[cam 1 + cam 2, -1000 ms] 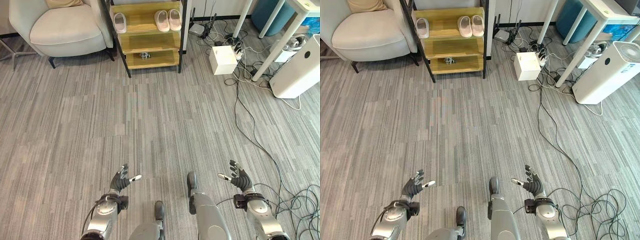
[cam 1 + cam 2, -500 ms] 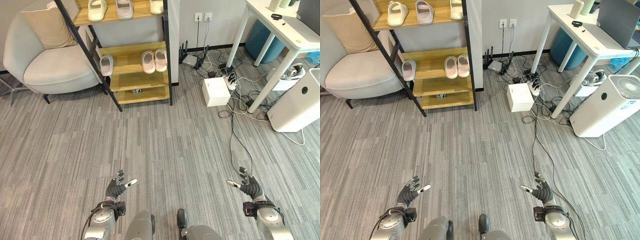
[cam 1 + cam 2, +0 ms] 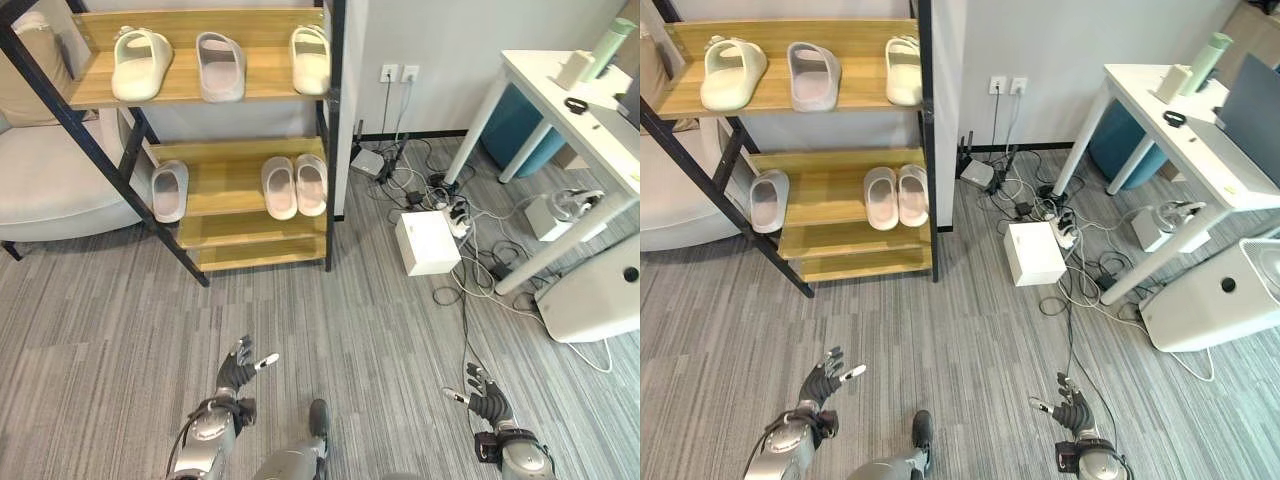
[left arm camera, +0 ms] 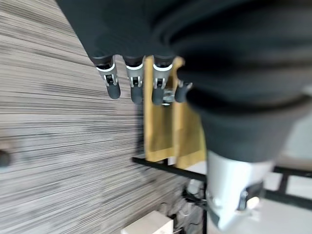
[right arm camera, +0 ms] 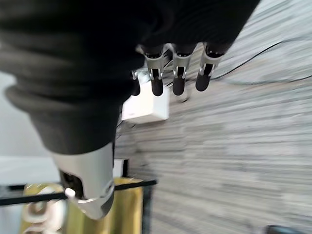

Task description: Arrange the slippers neatly on the shoe rack.

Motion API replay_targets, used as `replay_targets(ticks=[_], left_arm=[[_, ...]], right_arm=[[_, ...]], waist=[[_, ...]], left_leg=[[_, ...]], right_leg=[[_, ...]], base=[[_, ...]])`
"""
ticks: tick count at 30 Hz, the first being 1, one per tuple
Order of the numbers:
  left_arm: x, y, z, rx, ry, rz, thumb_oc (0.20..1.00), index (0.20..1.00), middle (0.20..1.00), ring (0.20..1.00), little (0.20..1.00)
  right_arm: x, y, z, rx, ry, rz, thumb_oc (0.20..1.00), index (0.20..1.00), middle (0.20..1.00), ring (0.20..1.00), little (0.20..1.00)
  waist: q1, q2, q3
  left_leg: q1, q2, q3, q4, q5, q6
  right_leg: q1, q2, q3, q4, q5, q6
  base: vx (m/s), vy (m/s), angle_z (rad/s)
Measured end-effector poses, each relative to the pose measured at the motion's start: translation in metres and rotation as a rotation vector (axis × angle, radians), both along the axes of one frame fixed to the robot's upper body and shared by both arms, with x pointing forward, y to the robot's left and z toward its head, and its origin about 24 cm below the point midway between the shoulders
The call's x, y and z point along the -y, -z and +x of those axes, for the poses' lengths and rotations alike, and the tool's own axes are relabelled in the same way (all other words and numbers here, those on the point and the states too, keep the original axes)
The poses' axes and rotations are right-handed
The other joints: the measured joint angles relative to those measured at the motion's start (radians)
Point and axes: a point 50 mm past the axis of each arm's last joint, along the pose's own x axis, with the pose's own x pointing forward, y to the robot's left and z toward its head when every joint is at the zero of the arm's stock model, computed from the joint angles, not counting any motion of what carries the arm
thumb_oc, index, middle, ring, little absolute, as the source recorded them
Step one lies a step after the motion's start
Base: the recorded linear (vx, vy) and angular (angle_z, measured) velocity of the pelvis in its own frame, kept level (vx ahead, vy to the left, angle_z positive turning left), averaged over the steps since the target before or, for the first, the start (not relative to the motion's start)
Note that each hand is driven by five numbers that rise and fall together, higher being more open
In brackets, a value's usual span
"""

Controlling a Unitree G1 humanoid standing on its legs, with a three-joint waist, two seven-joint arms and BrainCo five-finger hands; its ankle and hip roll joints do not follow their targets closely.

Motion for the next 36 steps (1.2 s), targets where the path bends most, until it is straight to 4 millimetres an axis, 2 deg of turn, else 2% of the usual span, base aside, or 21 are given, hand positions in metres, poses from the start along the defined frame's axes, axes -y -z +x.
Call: replay_targets(ticks=[2,4,5,6,7,9,10,11,13,15,16,17,18,20,22,24,26,28,30,33,36], left_arm=[[0.001,0.002,-0.003,-0.011,0.004,0.0,1.0,1.0,1.0,1.0,1.0],[-0.001,0.003,-0.006,-0.016,0.001,0.002,1.0,1.0,1.0,1.0,1.0],[-0.004,0.004,-0.008,-0.025,-0.002,0.011,1.0,1.0,1.0,1.0,1.0],[-0.006,0.003,-0.008,-0.027,-0.004,0.016,1.0,1.0,1.0,1.0,1.0],[-0.01,0.003,-0.01,-0.032,-0.004,0.03,1.0,1.0,1.0,1.0,1.0],[-0.01,0.002,-0.012,-0.034,0.003,0.032,1.0,1.0,1.0,1.0,1.0],[-0.01,0.002,-0.012,-0.029,0.005,0.028,1.0,1.0,1.0,1.0,1.0],[-0.006,0.003,-0.012,-0.03,0.01,0.015,1.0,1.0,1.0,1.0,1.0],[-0.001,0.003,-0.01,-0.022,0.012,-0.002,1.0,1.0,1.0,1.0,1.0],[0.0,0.001,-0.006,-0.007,0.015,-0.004,1.0,1.0,1.0,1.0,1.0],[-0.001,-0.001,-0.004,0.0,0.015,-0.002,1.0,1.0,1.0,1.0,1.0],[0.0,-0.002,-0.002,0.005,0.022,0.0,1.0,1.0,1.0,1.0,1.0],[0.001,-0.003,0.002,0.011,0.028,-0.001,1.0,1.0,1.0,1.0,1.0],[0.003,-0.003,0.003,0.012,0.031,-0.003,1.0,1.0,1.0,1.0,1.0],[0.003,-0.001,0.002,0.001,0.028,-0.003,1.0,1.0,1.0,1.0,1.0],[0.003,0.001,-0.004,-0.009,0.026,-0.007,1.0,1.0,1.0,1.0,1.0],[0.01,0.004,-0.007,-0.019,0.041,-0.021,1.0,1.0,1.0,1.0,1.0],[0.015,0.003,-0.006,-0.013,0.061,-0.031,1.0,1.0,1.0,1.0,1.0],[0.016,0.003,-0.006,-0.011,0.061,-0.035,1.0,1.0,1.0,1.0,1.0],[0.009,0.0,-0.004,-0.005,0.064,-0.011,1.0,1.0,1.0,1.0,1.0],[0.003,0.001,-0.008,-0.017,0.059,0.008,1.0,1.0,1.0,1.0,1.0]], right_arm=[[-0.001,-0.002,0.003,0.011,-0.001,0.002,1.0,1.0,1.0,1.0,1.0],[-0.002,-0.001,0.003,0.006,-0.006,0.005,1.0,1.0,1.0,1.0,1.0],[-0.003,-0.001,0.005,0.008,-0.007,0.007,1.0,1.0,1.0,1.0,1.0],[-0.002,-0.001,0.005,0.008,-0.005,0.006,1.0,1.0,1.0,1.0,1.0],[-0.004,0.001,0.003,0.003,0.001,0.013,1.0,1.0,1.0,1.0,1.0],[-0.005,0.006,-0.007,-0.025,0.008,0.02,1.0,1.0,1.0,1.0,1.0],[-0.004,0.008,-0.009,-0.037,0.013,0.018,1.0,1.0,1.0,1.0,1.0],[0.0,0.01,-0.01,-0.055,0.024,0.007,1.0,1.0,1.0,1.0,1.0],[0.007,0.007,-0.009,-0.044,0.031,-0.001,1.0,1.0,1.0,1.0,1.0],[0.01,0.004,-0.004,-0.032,0.027,-0.012,1.0,1.0,1.0,1.0,1.0],[0.011,0.0,0.002,-0.009,0.021,-0.017,1.0,1.0,1.0,1.0,1.0],[0.011,0.0,0.004,-0.006,0.022,-0.018,1.0,1.0,1.0,1.0,1.0],[0.012,0.001,0.003,-0.013,0.028,-0.015,1.0,1.0,1.0,1.0,1.0],[0.012,-0.001,0.006,-0.004,0.034,-0.01,1.0,1.0,1.0,1.0,1.0],[0.012,-0.001,0.007,-0.003,0.033,-0.008,1.0,1.0,1.0,1.0,1.0],[0.015,-0.002,0.006,-0.004,0.034,-0.018,1.0,1.0,1.0,1.0,1.0],[0.026,-0.003,0.0,-0.011,0.062,-0.036,1.0,1.0,1.0,1.0,1.0],[0.031,-0.003,-0.004,-0.019,0.073,-0.046,1.0,1.0,1.0,1.0,1.0],[0.03,-0.003,-0.003,-0.019,0.064,-0.048,1.0,1.0,1.0,1.0,1.0],[0.014,0.004,-0.006,-0.032,0.068,0.006,1.0,1.0,1.0,1.0,1.0],[0.001,0.004,0.003,-0.009,0.061,0.047,1.0,1.0,1.0,1.0,1.0]], waist=[[-0.004,0.028,0.015],[-0.004,0.053,0.024],[-0.01,0.053,0.027],[-0.012,0.055,0.03],[-0.014,0.037,0.036],[-0.052,0.001,0.015],[-0.046,-0.011,0.008],[-0.046,-0.018,0.006],[-0.036,-0.019,0.008],[-0.023,-0.017,0.009],[-0.02,-0.012,0.019],[-0.032,-0.009,0.039],[-0.034,-0.01,0.04],[-0.033,-0.004,0.045],[-0.033,0.004,0.044],[-0.033,0.014,0.04],[-0.043,0.04,0.028],[-0.052,0.063,0.016],[-0.06,0.094,0.004],[-0.05,0.038,0.007],[-0.037,0.022,0.008]], left_leg=[[0.071,0.006,-0.042,-0.017,-0.03,-0.011],[0.115,0.026,-0.068,-0.018,-0.061,-0.048],[0.128,0.026,-0.098,-0.018,-0.091,-0.089],[0.143,0.033,-0.115,-0.018,-0.115,-0.098],[0.188,0.032,-0.122,-0.017,-0.135,-0.1],[0.29,0.026,-0.186,-0.017,-0.216,-0.143],[0.324,0.023,-0.167,-0.009,-0.233,-0.145],[0.298,0.021,-0.116,0.146,-0.268,-0.192],[0.183,0.024,-0.063,0.41,-0.306,-0.224],[0.118,0.056,-0.027,0.44,-0.327,-0.221],[0.07,0.139,0.007,0.295,-0.32,-0.226],[0.038,0.208,0.014,0.153,-0.263,-0.276],[0.01,0.245,0.014,0.093,-0.208,-0.305],[-0.03,0.332,0.005,-0.018,-0.103,-0.318],[-0.051,0.372,-0.025,-0.025,-0.056,-0.317],[-0.026,0.373,-0.081,-0.022,-0.031,-0.331],[-0.016,0.354,-0.091,-0.024,-0.022,-0.336],[-0.014,0.333,-0.087,-0.025,-0.014,-0.33],[0.006,0.3,-0.058,-0.026,0.011,-0.296],[0.008,0.222,-0.038,-0.027,0.003,-0.262],[-0.004,0.163,0.002,-0.024,-0.007,-0.215]], right_leg=[[-0.1,-0.023,-0.042,0.021,-0.022,-0.026],[-0.189,-0.017,-0.081,-0.219,-0.034,-0.052],[-0.234,-0.001,-0.077,-0.377,-0.013,-0.069],[-0.249,0.022,-0.076,-0.561,0.04,-0.084],[-0.238,0.045,-0.083,-0.819,0.168,-0.082],[-0.186,0.058,-0.063,-0.886,0.289,-0.112],[-0.165,0.062,-0.043,-0.873,0.372,-0.147],[-0.105,0.061,-0.041,-0.884,0.442,-0.196],[-0.043,0.052,-0.039,-0.934,0.452,-0.261],[-0.03,0.054,-0.045,-0.934,0.44,-0.261],[0.008,0.065,-0.071,-0.934,0.41,-0.261],[0.052,0.07,-0.096,-0.934,0.377,-0.227],[0.062,0.073,-0.105,-0.935,0.35,-0.208],[0.079,0.09,-0.091,-0.934,0.328,-0.194],[0.1,0.103,-0.072,-0.934,0.304,-0.173],[0.136,0.1,-0.05,-0.934,0.302,-0.191],[0.156,0.099,-0.048,-0.934,0.286,-0.183],[0.158,0.092,-0.051,-0.934,0.283,-0.18],[0.159,0.073,-0.044,-0.934,0.263,-0.155],[0.156,-0.009,-0.037,-0.934,0.252,-0.115],[0.125,-0.074,-0.019,-0.934,0.263,-0.071]], base=[[0.4,0.048,0.47],[0.36,-0.076,0.5],[0.25,-0.081,0.53],[0.38,-0.142,0.71],[0.35,-0.141,0.69],[0.41,-0.168,1.01],[0.3,-0.128,0.97],[0.17,-0.058,0.45],[0.12,0.001,0.3],[0.19,0.081,0.1],[0.3,0.181,0.33],[0.23,0.194,0.44],[0.28,0.284,0.33],[0.24,0.309,-0.11],[0.14,0.184,-0.35],[0.15,0.272,-0.46],[0.12,0.319,-0.11],[0.08,0.301,-0.04],[0.03,0.298,-0.03],[-0.03,0.258,0.02],[-0.06,0.14,-0.29]])
